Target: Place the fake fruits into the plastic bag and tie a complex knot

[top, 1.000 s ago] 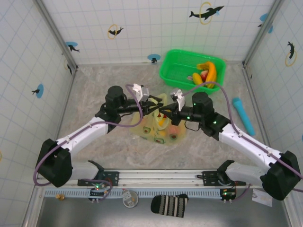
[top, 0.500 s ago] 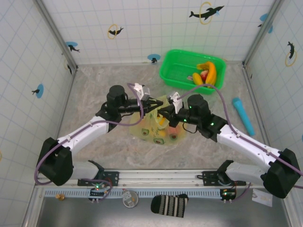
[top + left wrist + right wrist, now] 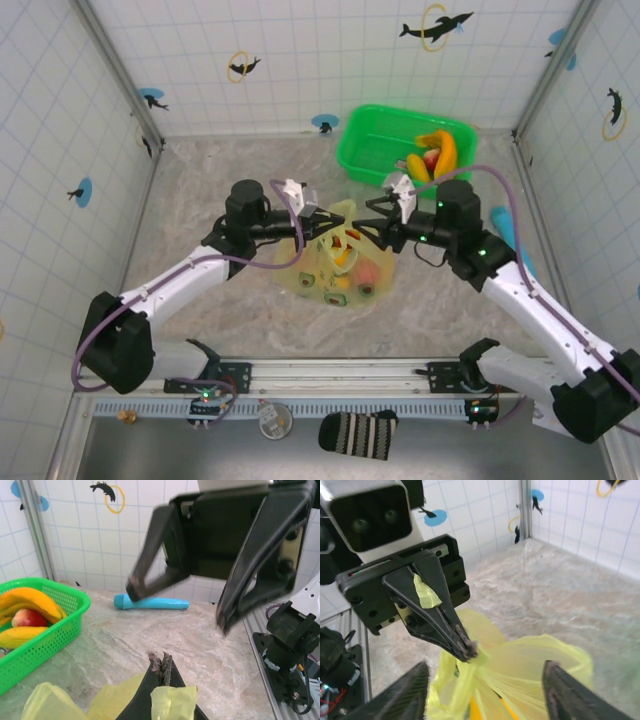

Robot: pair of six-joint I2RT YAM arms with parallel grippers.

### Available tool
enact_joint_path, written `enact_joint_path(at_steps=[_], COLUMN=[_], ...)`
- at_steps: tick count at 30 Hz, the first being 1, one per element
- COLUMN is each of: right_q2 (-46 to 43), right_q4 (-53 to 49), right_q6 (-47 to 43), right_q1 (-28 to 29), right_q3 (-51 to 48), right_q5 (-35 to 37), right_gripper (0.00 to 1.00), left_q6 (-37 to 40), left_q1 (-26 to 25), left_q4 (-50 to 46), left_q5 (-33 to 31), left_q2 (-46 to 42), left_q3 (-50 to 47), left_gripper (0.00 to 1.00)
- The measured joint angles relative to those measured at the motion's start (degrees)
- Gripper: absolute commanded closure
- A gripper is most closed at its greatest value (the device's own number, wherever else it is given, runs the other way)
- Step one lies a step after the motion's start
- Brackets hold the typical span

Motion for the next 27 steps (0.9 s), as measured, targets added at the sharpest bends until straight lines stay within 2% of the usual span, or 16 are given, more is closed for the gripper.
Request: enact_joint_path(at_steps=[2,6,13,19,27], right_q2=[-0.68,1.75,8.41,10.14,12.92], right_q4=[0.11,-0.02,0.09,2.29,4.55], right_q6=[-3.26,-8.90,-11.89,-11.65,-11.50], right_q1=[-1.27,-1.95,-4.96,-2.99,-1.73], right_q3=[0.00,0.00,0.00,0.00,0.00], right_q5=[-4.15,-11.21,-16.46,-19.37,-19.06], right_gripper=[0.30,0.36,0.37,0.37,0.37], left_q6=[1.20,3.50,5.01,5.03,5.03], left_q1=[0.00,-0.04,-0.07,-0.07,-0.55], left_q4=[0.04,0.07,0.07,0.07,0.09], left_q5=[0.28,1.09,2.12,2.16,2.62], left_q2=[-0.26,-0.68,-1.64,-2.16,-2.40], left_q3=[-0.02,-0.09,-0.22,-0.46,-0.90], left_gripper=[1.00,1.00,1.00,1.00,1.00])
